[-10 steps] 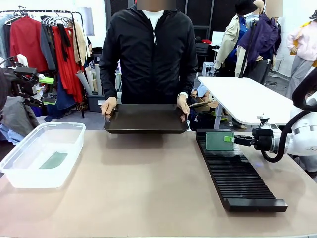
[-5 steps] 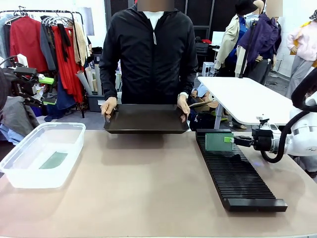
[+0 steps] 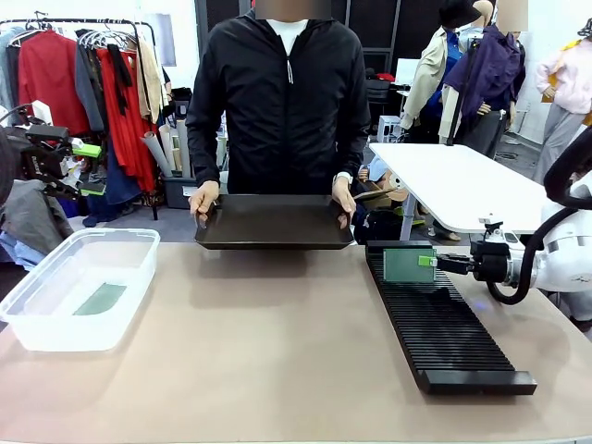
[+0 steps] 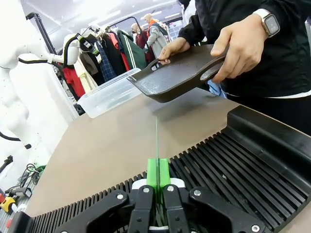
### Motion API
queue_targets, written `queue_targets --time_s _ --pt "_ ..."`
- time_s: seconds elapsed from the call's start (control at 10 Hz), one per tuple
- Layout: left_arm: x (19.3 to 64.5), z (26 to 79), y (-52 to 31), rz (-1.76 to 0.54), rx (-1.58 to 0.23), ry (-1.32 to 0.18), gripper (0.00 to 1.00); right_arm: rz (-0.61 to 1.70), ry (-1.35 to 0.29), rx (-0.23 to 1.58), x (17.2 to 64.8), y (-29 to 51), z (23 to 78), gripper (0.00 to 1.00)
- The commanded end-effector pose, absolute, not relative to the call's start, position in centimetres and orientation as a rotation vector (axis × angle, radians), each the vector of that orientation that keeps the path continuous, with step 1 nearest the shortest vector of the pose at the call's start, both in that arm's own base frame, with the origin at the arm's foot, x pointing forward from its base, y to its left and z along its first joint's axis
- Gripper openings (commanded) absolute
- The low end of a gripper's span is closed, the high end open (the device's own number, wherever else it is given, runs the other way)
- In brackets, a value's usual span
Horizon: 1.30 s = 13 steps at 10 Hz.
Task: Sort PCBs into racks and boxes based on the side picked up.
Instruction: If the short side of the Blank PCB is picked up, insert it into the PCB Rack ; if the long side is picked up, place it in the Organizing box.
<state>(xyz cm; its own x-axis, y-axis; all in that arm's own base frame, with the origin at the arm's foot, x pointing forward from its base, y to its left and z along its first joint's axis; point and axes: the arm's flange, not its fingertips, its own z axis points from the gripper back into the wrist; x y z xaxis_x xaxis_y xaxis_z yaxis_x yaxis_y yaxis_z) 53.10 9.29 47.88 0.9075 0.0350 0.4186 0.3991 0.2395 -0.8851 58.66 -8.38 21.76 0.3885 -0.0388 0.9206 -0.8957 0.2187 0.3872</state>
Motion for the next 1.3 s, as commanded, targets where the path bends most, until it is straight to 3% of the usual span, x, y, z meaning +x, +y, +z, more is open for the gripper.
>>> queue_targets --time_s 0.0,1.2 --pt "53.0 48.0 9.3 -0.263 -1.319 -0.402 1.0 0.758 -1.034 1.202 58.5 -8.6 21.6 0.0" --pt "53.0 48.0 9.3 -0.263 -1.319 -0.402 1.0 0.748 -1.117 1.193 59.7 -9.8 20.8 0.0"
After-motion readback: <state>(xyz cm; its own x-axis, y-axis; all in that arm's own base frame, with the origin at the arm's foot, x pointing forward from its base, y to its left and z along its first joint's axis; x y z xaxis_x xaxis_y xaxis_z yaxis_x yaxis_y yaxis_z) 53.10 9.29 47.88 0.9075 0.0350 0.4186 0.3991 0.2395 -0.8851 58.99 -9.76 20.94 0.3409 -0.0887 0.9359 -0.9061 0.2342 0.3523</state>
